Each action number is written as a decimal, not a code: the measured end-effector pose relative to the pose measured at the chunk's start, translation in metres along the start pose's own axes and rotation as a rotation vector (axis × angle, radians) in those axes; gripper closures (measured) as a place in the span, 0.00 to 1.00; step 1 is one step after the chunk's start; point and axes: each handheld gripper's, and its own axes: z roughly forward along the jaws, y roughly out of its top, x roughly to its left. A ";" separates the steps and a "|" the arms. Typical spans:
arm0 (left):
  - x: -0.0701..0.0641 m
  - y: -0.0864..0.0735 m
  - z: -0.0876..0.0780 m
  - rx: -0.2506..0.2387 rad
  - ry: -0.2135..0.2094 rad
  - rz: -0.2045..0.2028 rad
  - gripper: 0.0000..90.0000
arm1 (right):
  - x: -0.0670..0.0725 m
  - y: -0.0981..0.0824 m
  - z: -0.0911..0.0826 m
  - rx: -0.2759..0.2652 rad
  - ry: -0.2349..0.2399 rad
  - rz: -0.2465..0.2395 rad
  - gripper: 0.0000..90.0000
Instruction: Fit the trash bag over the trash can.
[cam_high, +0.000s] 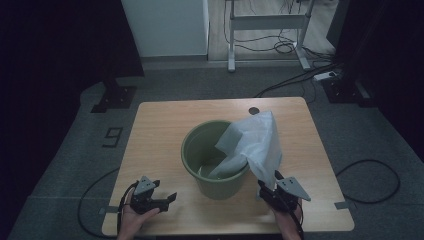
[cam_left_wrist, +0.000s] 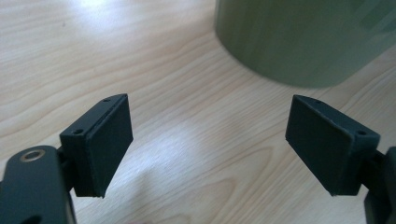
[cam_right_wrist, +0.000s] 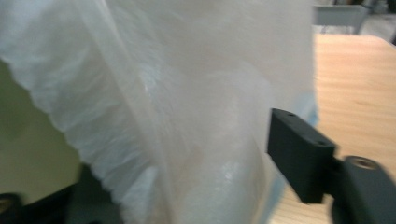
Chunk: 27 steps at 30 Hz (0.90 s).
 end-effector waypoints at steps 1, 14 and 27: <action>-0.002 0.002 -0.001 -0.010 -0.004 -0.004 0.16 | -0.005 -0.001 0.000 0.000 -0.008 0.007 0.54; -0.018 0.026 -0.023 -0.105 0.059 0.009 0.19 | -0.052 0.041 -0.024 -0.183 -0.083 0.042 0.98; -0.038 0.057 -0.051 -0.216 0.028 0.006 0.22 | -0.042 0.108 -0.043 -0.344 0.039 0.031 0.98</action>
